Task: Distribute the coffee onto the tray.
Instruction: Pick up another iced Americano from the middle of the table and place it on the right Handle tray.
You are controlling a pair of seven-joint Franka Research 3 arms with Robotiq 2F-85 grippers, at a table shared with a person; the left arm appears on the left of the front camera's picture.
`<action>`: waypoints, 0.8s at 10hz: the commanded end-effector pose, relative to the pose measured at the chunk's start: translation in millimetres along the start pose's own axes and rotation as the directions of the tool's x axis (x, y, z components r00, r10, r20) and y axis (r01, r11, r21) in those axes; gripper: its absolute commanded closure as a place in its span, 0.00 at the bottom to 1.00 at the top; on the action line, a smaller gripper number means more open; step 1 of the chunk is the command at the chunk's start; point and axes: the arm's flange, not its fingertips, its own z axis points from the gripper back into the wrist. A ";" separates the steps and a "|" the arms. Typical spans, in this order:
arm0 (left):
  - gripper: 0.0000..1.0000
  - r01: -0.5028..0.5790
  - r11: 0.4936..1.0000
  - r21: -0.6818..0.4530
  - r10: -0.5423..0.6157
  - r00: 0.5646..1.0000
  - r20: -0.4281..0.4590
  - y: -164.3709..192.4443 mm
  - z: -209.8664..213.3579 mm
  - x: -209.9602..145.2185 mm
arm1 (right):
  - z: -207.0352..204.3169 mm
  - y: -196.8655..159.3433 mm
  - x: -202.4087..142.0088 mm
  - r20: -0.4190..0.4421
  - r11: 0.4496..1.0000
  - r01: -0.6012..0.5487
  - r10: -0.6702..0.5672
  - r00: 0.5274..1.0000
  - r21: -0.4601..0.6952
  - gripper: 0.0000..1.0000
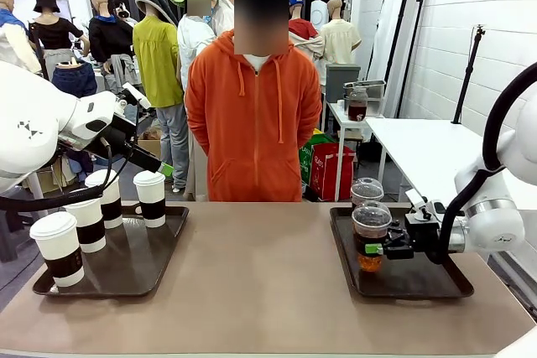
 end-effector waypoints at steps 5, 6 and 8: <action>0.00 -0.005 1.000 -0.009 0.005 1.000 0.006 1.6 -0.9 -2.2 | 3.2 -17.9 -25.4 0.081 0.999 -0.015 0.017 0.997 -0.029 0.17; 0.00 -0.005 1.000 -0.009 0.005 1.000 0.006 1.6 -0.9 -2.2 | 2.7 -18.6 -29.1 0.082 1.000 0.002 0.000 0.997 -0.030 0.17; 0.00 -0.005 1.000 -0.009 0.005 1.000 0.006 1.6 -0.9 -2.2 | 1.2 -17.6 -30.2 0.076 0.999 0.024 -0.022 0.997 -0.026 0.00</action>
